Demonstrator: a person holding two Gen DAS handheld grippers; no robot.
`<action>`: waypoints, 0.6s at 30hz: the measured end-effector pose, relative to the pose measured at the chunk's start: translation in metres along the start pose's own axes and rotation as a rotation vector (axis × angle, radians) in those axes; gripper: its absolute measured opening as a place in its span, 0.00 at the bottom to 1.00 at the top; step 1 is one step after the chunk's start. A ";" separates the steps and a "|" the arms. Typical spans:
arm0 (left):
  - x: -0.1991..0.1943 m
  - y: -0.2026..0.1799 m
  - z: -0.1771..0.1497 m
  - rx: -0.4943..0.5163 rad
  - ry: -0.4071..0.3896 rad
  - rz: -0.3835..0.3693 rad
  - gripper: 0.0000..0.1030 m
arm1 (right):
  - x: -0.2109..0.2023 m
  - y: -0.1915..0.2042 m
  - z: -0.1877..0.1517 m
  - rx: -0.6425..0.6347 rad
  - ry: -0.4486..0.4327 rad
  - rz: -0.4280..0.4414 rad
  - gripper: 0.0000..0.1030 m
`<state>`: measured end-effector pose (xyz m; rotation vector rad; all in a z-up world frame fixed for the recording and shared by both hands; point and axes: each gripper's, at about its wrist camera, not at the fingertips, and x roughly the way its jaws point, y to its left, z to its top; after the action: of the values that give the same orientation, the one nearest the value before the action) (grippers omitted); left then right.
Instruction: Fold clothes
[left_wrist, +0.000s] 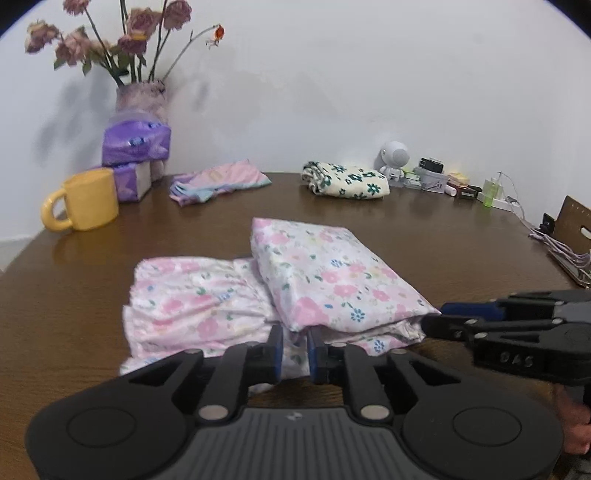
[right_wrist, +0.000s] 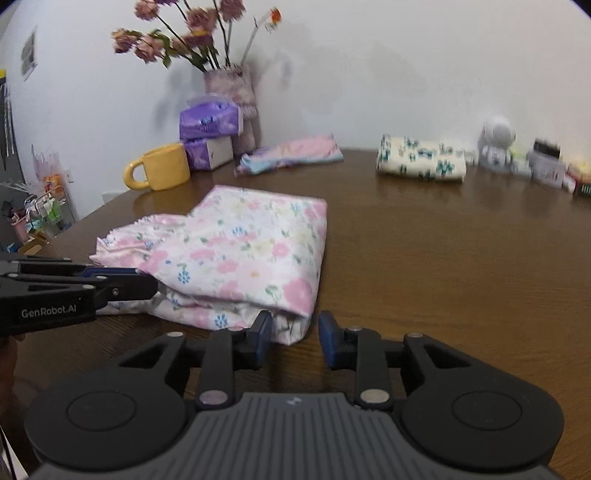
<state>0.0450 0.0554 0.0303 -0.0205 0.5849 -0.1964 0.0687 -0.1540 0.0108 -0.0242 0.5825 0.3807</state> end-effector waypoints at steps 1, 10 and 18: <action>-0.003 0.001 0.003 -0.007 0.000 -0.006 0.23 | -0.003 -0.001 0.003 0.007 -0.003 0.009 0.28; 0.006 0.010 0.063 -0.006 0.010 -0.017 0.28 | 0.006 -0.028 0.069 0.101 0.010 0.050 0.28; 0.082 0.030 0.101 -0.089 0.122 -0.003 0.15 | 0.087 -0.046 0.107 0.205 0.110 0.042 0.28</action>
<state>0.1733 0.0659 0.0677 -0.0961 0.7146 -0.1751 0.2091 -0.1531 0.0492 0.1652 0.7298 0.3606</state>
